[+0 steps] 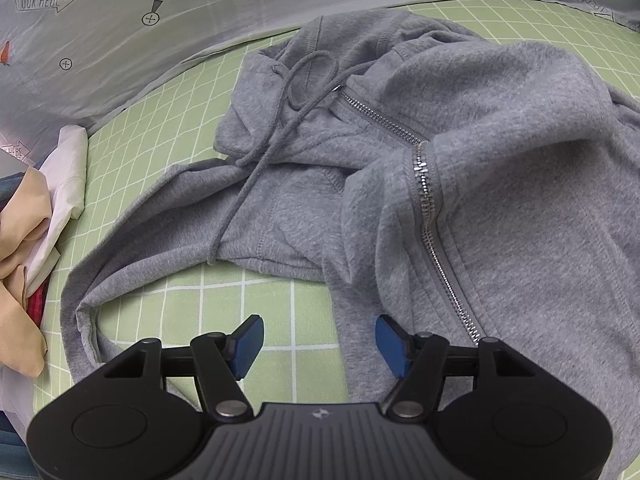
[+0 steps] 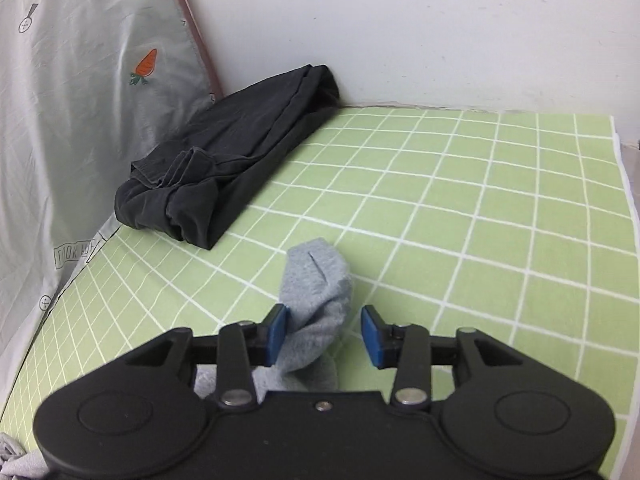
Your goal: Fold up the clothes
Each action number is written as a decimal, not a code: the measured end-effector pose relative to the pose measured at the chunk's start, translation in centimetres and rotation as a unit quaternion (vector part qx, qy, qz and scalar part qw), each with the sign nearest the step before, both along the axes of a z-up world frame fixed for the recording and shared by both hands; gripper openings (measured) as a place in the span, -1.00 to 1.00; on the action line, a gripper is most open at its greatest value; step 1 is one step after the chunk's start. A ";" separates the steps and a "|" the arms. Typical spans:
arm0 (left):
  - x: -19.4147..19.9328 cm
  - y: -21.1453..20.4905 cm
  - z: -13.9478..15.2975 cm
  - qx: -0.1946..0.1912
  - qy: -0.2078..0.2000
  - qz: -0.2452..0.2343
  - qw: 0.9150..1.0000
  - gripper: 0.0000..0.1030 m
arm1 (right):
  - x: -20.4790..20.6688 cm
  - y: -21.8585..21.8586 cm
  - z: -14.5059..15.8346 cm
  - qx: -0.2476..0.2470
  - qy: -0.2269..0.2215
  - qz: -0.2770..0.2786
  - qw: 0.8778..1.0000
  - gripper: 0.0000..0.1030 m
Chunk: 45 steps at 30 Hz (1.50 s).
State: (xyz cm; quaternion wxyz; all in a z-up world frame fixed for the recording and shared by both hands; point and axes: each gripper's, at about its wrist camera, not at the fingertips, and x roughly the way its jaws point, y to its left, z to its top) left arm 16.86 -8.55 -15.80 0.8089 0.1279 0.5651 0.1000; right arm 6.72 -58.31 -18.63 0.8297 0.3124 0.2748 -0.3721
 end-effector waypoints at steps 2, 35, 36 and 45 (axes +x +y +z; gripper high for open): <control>0.1 -0.1 0.0 0.003 0.002 -0.001 1.000 0.23 | 0.6 0.0 -0.1 -0.003 0.011 0.005 1.000 -0.11; -3.5 2.1 1.6 -0.105 -0.005 0.043 0.994 0.26 | 3.0 7.7 3.8 -0.144 0.007 0.196 0.970 0.72; -3.9 2.4 1.5 -0.120 -0.002 0.049 0.992 0.27 | 3.5 8.9 3.7 -0.137 0.005 0.230 0.964 0.79; -7.5 3.1 -0.6 -0.237 0.008 0.103 0.966 0.28 | 5.0 19.4 0.8 -0.027 0.023 0.476 0.879 0.74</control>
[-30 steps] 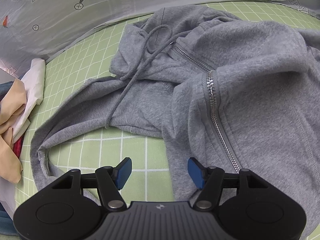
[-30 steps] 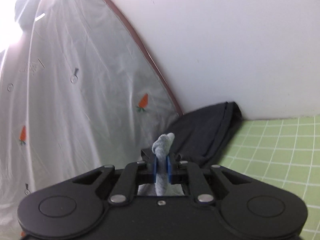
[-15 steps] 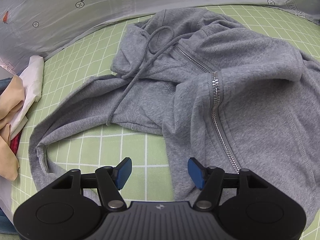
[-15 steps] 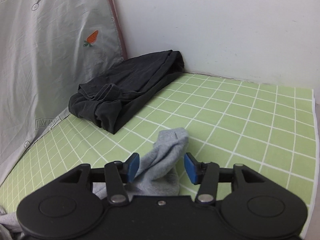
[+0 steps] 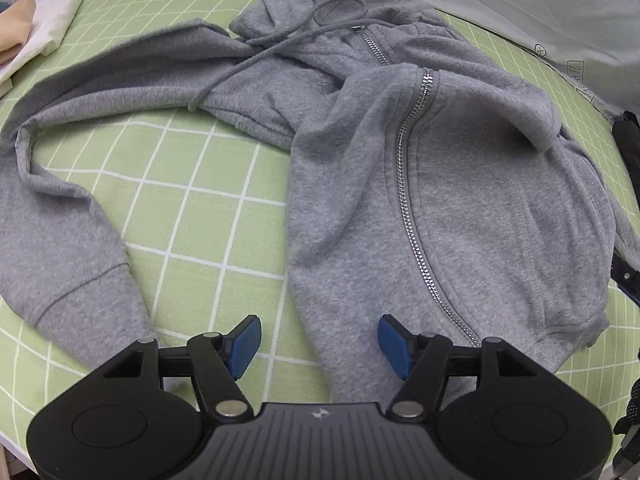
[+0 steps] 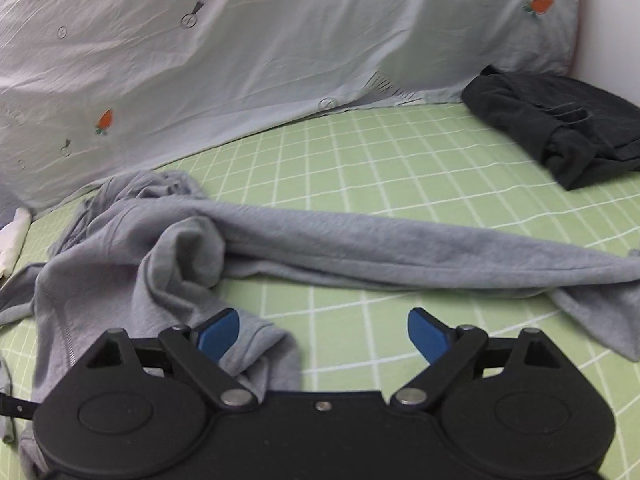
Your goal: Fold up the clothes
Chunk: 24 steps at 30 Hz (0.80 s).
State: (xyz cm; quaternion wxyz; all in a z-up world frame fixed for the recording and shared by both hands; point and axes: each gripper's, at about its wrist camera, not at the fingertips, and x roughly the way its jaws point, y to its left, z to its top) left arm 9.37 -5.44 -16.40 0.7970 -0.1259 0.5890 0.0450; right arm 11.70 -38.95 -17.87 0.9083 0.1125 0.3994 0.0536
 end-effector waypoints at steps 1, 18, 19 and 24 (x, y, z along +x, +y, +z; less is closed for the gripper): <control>-0.3 -0.1 -0.1 -0.006 -0.003 0.004 1.000 0.28 | 0.1 0.5 -0.4 0.006 0.011 0.011 1.000 0.70; -4.1 3.6 6.9 0.111 -0.165 0.034 0.979 -0.83 | -4.2 4.2 3.5 0.069 -0.005 0.090 0.993 -0.73; -4.2 4.5 7.5 0.122 -0.172 0.034 0.977 -0.83 | -4.8 5.1 3.6 0.059 -0.001 0.095 0.994 -0.73; -3.5 7.1 7.3 0.110 -0.143 0.003 0.984 -0.71 | -7.2 9.5 4.0 -0.026 0.012 0.099 0.995 -0.53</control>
